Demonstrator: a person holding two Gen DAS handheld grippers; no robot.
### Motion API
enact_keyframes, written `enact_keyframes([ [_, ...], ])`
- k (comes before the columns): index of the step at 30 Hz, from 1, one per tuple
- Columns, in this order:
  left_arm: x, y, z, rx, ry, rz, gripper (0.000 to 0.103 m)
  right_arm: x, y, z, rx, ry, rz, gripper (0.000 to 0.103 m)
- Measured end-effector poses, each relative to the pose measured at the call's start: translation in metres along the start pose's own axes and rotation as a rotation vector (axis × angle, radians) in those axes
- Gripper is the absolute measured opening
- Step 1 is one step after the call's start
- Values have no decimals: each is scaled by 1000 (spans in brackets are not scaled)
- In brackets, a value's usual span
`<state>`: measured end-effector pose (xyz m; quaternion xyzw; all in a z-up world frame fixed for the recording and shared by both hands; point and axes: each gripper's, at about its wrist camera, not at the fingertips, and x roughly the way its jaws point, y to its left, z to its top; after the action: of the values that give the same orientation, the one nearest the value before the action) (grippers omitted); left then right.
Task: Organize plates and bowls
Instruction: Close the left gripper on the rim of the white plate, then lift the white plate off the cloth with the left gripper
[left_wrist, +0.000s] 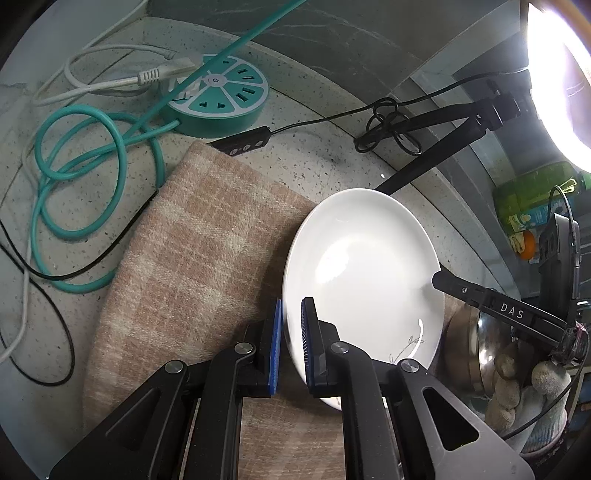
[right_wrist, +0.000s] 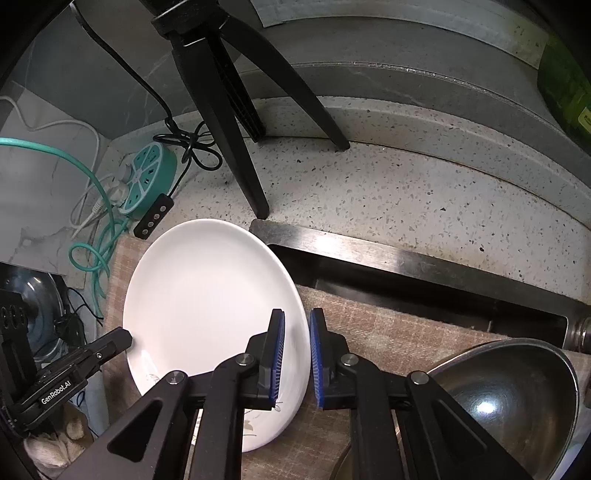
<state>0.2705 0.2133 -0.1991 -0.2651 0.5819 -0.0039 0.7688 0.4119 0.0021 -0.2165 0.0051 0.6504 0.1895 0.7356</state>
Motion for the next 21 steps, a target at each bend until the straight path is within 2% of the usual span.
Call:
enact_keyframes([
  [2, 0, 1, 0, -8, 0, 1, 8, 0, -1, 0, 5, 2, 0, 9],
  [21, -7, 13, -1, -30, -4, 0, 8, -6, 6, -10, 18, 1, 21, 9],
])
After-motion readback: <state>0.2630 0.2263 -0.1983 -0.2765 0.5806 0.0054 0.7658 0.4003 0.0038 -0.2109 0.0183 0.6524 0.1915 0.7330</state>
